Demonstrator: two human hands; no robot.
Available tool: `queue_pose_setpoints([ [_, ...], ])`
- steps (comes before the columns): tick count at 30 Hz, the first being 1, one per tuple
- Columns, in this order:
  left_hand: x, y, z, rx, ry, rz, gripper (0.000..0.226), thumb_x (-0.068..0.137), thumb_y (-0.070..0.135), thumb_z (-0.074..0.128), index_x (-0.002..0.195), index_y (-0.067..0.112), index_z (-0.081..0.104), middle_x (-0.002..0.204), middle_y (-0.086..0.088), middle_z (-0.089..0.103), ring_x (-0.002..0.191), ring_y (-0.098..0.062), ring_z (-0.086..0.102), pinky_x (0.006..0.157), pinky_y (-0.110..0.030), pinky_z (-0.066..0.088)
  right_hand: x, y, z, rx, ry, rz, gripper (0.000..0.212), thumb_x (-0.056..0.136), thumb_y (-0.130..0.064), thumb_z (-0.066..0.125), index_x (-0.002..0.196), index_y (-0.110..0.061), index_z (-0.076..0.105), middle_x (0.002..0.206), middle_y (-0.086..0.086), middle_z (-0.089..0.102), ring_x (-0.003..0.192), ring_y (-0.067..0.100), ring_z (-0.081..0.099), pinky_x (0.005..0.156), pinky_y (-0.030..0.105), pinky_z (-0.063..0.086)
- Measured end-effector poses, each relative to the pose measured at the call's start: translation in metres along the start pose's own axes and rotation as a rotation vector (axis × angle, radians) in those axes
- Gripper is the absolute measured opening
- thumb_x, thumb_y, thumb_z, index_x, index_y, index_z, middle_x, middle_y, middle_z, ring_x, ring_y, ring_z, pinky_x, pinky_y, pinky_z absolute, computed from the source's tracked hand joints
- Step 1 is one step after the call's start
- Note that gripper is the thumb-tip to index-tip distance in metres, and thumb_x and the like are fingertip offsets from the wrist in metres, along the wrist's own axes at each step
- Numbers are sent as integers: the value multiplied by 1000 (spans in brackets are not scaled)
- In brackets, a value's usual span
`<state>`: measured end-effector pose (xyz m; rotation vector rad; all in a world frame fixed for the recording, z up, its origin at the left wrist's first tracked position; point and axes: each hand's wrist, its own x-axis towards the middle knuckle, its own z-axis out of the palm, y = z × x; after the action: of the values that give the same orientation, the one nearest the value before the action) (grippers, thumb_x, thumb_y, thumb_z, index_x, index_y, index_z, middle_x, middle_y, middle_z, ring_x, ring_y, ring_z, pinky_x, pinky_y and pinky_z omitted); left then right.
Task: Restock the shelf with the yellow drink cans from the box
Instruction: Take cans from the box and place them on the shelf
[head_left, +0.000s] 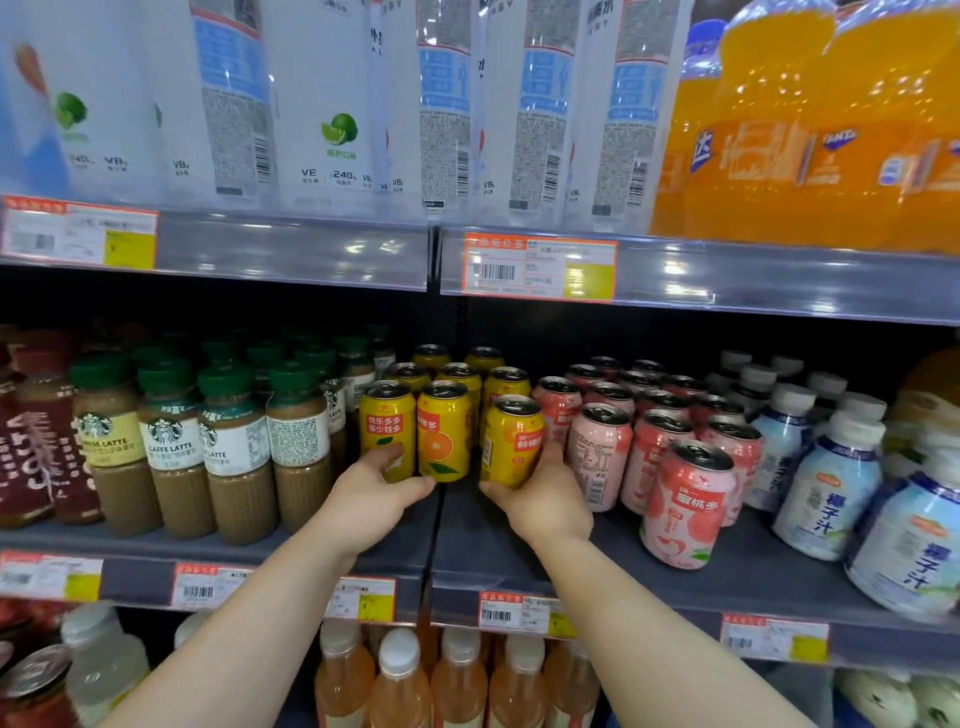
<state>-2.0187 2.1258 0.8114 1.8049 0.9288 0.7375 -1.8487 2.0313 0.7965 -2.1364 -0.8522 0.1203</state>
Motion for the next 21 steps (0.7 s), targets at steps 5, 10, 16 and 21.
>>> queue_pose_setpoints([
  [5,-3,-6,-8,7,3,12,60,86,22,69,141,17,45,142,-5,47,117,-13,46,92,-24,35,4,1,3,-46,-85,6,86,64,-53,79,132,-24,37,129,4,53,115,26,55,89,41,51],
  [10,-1,-9,-12,71,-37,11,60,87,20,68,142,18,45,136,-3,52,95,-5,54,78,-17,41,7,5,0,-88,-67,-52,53,76,-43,74,118,-21,50,115,3,64,103,25,61,80,36,52],
  [16,0,-13,-15,62,-35,-8,60,85,21,70,140,19,47,140,-3,50,122,-17,50,99,-26,37,7,-3,5,-125,-15,-15,50,79,-50,69,116,-23,48,114,2,64,104,25,61,70,30,44],
  [21,-2,-11,-13,70,-55,-2,61,86,21,69,141,19,45,142,-6,48,119,-14,46,95,-24,34,12,-7,7,-141,-28,17,49,81,-49,68,115,-21,48,116,3,62,107,26,60,75,33,47],
])
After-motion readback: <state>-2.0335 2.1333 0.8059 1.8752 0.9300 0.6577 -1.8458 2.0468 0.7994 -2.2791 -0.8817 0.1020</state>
